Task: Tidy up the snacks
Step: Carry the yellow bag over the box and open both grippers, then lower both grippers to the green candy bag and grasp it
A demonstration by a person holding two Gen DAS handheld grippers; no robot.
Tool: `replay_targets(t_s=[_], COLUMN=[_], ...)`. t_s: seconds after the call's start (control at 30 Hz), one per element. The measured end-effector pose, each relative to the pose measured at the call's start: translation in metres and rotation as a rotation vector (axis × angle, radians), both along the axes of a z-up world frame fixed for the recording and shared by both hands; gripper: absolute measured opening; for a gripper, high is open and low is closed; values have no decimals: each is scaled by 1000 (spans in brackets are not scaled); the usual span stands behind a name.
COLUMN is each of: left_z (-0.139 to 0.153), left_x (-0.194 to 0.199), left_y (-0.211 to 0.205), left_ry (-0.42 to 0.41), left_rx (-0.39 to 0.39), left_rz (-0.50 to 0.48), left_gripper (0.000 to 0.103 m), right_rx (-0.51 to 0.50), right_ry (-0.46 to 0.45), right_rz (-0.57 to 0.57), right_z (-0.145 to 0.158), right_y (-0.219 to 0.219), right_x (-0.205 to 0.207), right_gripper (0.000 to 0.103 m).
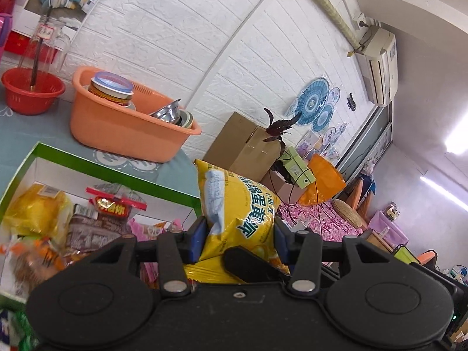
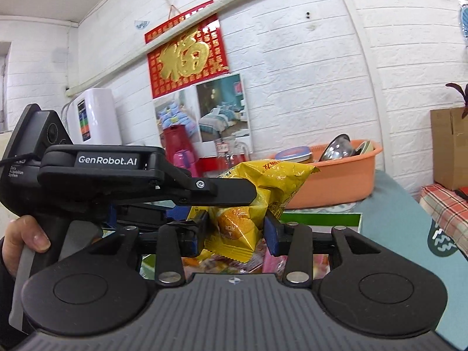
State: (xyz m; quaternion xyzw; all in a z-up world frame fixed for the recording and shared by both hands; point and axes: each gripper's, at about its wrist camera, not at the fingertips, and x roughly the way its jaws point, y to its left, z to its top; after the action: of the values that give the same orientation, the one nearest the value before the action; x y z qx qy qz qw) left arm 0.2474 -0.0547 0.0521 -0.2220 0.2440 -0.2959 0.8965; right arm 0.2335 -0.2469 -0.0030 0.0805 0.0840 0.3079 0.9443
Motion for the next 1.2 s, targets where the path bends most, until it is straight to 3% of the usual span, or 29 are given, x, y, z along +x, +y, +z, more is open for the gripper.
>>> replay_targets(t_s=[0.27, 0.33, 0.37, 0.43, 0.7, 0.97, 1.2], left_z=[-14, -22, -26, -30, -14, 7, -24], left_x=[38, 42, 40, 32, -2, -72, -123], left_y=[-15, -14, -11, -4, 14, 44, 81], left_ry=[21, 45, 46, 33, 13, -11, 55], left_rx=[59, 84, 91, 107, 95, 95, 103], left_rz=[10, 47, 71, 96, 108, 193, 299], left_gripper=[55, 96, 103, 103, 103, 103, 103], right_rx=[6, -23, -56, -132, -126, -106, -111], right_ry=[26, 50, 60, 69, 13, -68, 23], right_rz=[-27, -67, -101, -167, -150, -83, 29], right_z=[-13, -21, -25, -32, -24, -3, -22], right_y=[-11, -9, -7, -2, -1, 12, 32], right_x=[38, 48, 51, 53, 23, -29, -64], right_gripper=[71, 77, 87, 103, 103, 103, 103])
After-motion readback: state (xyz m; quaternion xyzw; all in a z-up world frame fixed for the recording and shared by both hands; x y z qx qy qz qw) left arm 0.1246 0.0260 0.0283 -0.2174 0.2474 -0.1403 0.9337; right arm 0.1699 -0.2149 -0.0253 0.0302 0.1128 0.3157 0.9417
